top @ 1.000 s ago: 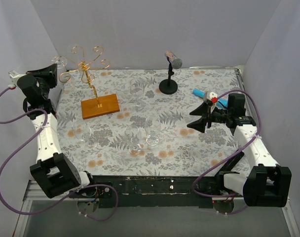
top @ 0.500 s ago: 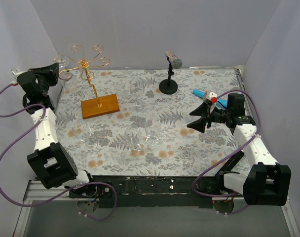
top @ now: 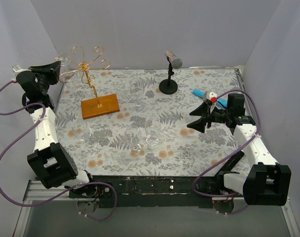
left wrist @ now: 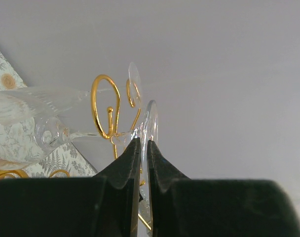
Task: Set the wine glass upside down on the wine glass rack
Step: Turn the wine glass upside down at the wine rack.
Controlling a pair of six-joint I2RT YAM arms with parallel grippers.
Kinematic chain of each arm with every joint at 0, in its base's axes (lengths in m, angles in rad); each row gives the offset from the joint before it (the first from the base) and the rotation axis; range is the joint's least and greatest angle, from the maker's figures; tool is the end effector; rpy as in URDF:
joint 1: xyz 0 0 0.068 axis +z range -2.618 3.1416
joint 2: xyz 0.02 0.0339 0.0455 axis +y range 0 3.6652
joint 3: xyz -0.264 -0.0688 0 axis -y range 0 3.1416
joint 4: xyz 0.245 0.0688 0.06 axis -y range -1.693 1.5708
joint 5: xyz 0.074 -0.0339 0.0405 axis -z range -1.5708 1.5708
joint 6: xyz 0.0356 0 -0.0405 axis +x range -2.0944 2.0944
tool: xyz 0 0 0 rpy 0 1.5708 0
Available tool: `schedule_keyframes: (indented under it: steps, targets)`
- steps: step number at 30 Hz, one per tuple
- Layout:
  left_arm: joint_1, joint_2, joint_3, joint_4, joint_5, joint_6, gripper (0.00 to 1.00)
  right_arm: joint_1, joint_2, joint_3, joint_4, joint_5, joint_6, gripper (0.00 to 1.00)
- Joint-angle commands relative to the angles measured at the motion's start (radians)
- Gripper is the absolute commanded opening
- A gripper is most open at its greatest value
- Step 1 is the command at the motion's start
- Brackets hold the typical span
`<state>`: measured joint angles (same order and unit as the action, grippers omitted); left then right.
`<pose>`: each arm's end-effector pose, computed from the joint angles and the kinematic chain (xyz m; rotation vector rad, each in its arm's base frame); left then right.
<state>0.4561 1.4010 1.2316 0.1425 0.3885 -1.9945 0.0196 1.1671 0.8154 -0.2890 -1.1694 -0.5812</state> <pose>0.3057 0.1350 0.3887 -1.5614 0.9248 -1.4587 0.2368 0.0374 0.2757 -1.1071 1.5473 0.8973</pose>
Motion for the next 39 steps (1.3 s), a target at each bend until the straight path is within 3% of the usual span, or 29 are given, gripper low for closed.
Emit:
schedule_keyframes:
  steps: [1, 24, 39]
  targets:
    - [-0.004, -0.02, 0.071, 0.037, 0.018, -0.038, 0.0, -0.003, 0.002, 0.044, 0.004, -0.006, -0.017, 0.76]
    - [-0.004, 0.124, 0.209, 0.019, 0.0, -0.038, 0.0, -0.004, 0.011, 0.044, 0.002, 0.001, -0.02, 0.76]
    - [0.05, 0.087, 0.174, 0.017, -0.007, -0.027, 0.0, -0.004, 0.014, 0.045, -0.007, 0.001, -0.029, 0.76]
